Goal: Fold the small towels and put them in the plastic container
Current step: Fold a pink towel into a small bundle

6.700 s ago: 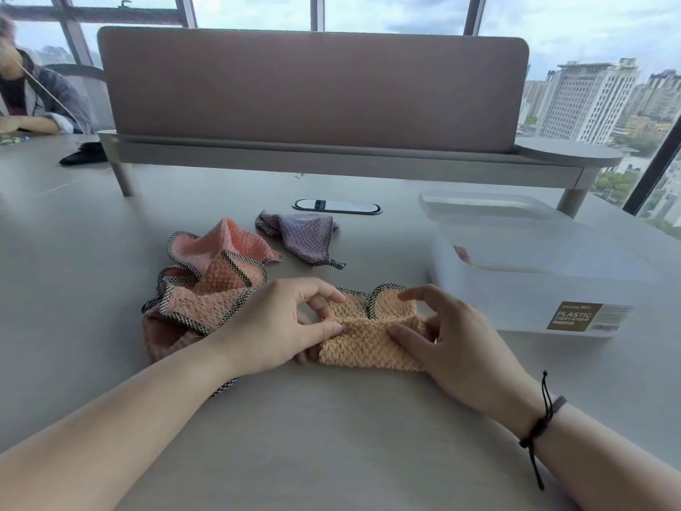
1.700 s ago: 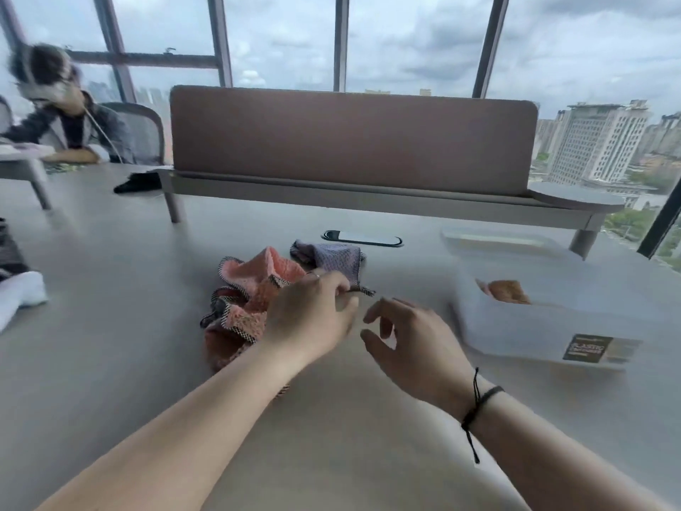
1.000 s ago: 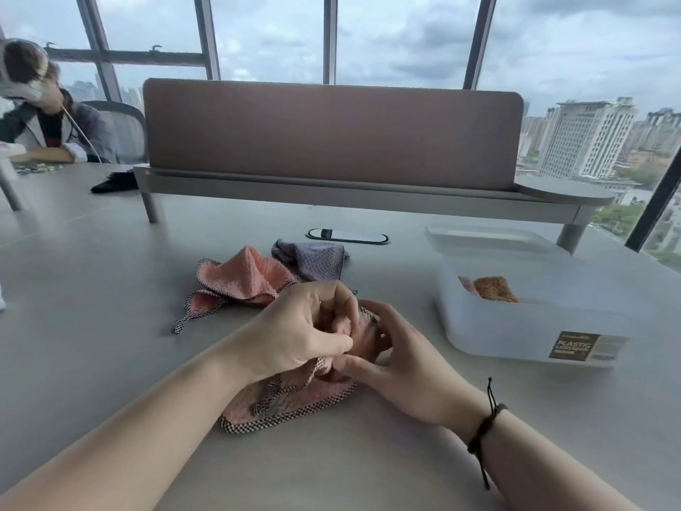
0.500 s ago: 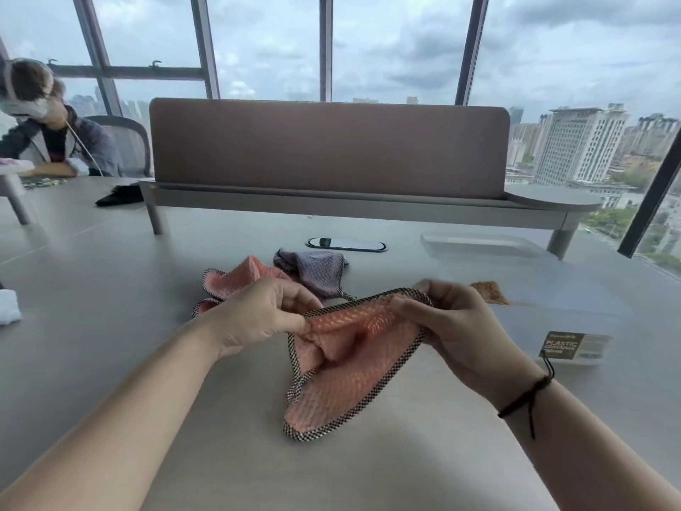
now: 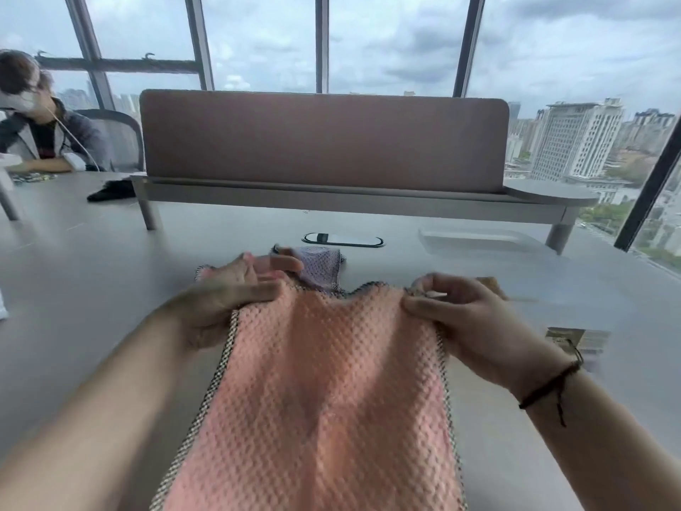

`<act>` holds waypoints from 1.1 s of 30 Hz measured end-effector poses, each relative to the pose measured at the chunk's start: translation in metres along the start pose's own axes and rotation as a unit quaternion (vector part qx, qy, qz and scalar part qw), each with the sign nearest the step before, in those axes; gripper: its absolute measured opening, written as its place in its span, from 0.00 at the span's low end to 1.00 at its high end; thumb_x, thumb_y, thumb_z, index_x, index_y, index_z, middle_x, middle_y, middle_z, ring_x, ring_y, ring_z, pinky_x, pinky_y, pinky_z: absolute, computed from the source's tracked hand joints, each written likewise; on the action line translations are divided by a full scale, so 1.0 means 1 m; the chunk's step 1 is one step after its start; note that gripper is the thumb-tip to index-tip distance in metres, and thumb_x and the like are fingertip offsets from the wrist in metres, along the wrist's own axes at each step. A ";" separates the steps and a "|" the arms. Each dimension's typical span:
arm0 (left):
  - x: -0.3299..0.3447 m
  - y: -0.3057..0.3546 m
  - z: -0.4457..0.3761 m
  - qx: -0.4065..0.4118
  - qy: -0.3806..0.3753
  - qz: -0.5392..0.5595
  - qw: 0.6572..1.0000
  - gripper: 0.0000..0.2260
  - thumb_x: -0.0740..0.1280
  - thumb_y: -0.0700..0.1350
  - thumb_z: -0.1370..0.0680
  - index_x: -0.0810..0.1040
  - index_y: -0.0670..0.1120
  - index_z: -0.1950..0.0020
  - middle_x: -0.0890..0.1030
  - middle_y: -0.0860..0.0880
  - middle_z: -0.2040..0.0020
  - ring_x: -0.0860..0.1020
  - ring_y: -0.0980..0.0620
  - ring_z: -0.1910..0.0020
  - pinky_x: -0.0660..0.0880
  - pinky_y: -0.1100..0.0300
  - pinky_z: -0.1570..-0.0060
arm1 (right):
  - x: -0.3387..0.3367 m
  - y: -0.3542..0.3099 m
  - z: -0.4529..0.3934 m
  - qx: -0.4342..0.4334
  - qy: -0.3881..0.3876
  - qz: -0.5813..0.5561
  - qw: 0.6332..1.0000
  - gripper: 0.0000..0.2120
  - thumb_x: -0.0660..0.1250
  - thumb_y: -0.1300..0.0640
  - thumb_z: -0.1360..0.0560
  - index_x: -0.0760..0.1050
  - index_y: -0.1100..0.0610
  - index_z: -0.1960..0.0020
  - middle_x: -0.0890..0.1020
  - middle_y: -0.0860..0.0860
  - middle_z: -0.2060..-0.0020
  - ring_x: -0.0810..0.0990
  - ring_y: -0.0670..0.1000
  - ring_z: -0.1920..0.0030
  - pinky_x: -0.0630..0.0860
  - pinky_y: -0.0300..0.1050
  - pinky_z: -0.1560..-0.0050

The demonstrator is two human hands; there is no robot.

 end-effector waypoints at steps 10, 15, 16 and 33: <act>-0.050 -0.046 0.002 -0.094 0.067 -0.338 0.934 0.30 0.83 0.61 0.47 0.84 0.53 0.48 0.85 0.50 0.60 0.81 0.57 0.59 0.77 0.63 0.51 | 0.009 0.033 -0.015 -0.083 0.149 0.703 0.691 0.12 0.58 0.43 0.20 0.78 0.45 0.47 0.79 0.44 0.53 0.82 0.53 0.53 0.76 0.47 0.59; -0.076 -0.041 0.007 -0.057 0.152 -0.351 0.922 0.17 0.82 0.46 0.40 0.85 0.52 0.53 0.85 0.49 0.62 0.80 0.53 0.62 0.76 0.64 0.59 | 0.007 0.036 -0.019 -0.093 0.173 0.685 0.701 0.10 0.61 0.44 0.22 0.80 0.45 0.48 0.78 0.46 0.55 0.81 0.54 0.57 0.76 0.47 0.61; -0.077 -0.040 0.006 -0.052 0.168 -0.346 0.921 0.14 0.82 0.40 0.37 0.85 0.49 0.55 0.85 0.48 0.62 0.80 0.53 0.62 0.76 0.65 0.64 | 0.005 0.035 -0.019 -0.096 0.180 0.673 0.711 0.10 0.62 0.45 0.22 0.81 0.45 0.48 0.79 0.45 0.56 0.81 0.54 0.56 0.76 0.46 0.61; -0.060 -0.016 0.009 0.054 0.243 -0.151 0.957 0.05 0.73 0.31 0.29 0.82 0.39 0.56 0.85 0.43 0.62 0.83 0.51 0.64 0.84 0.59 0.59 | -0.016 0.007 0.016 -0.094 0.253 0.361 0.893 0.07 0.75 0.51 0.28 0.83 0.49 0.65 0.83 0.43 0.72 0.75 0.45 0.80 0.69 0.33 0.74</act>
Point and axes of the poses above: each hand's wrist, its own z-axis away from the middle knuckle, its own x-axis out of the palm, y = z × x, the point moved 5 cm from there along -z, towards the middle knuckle
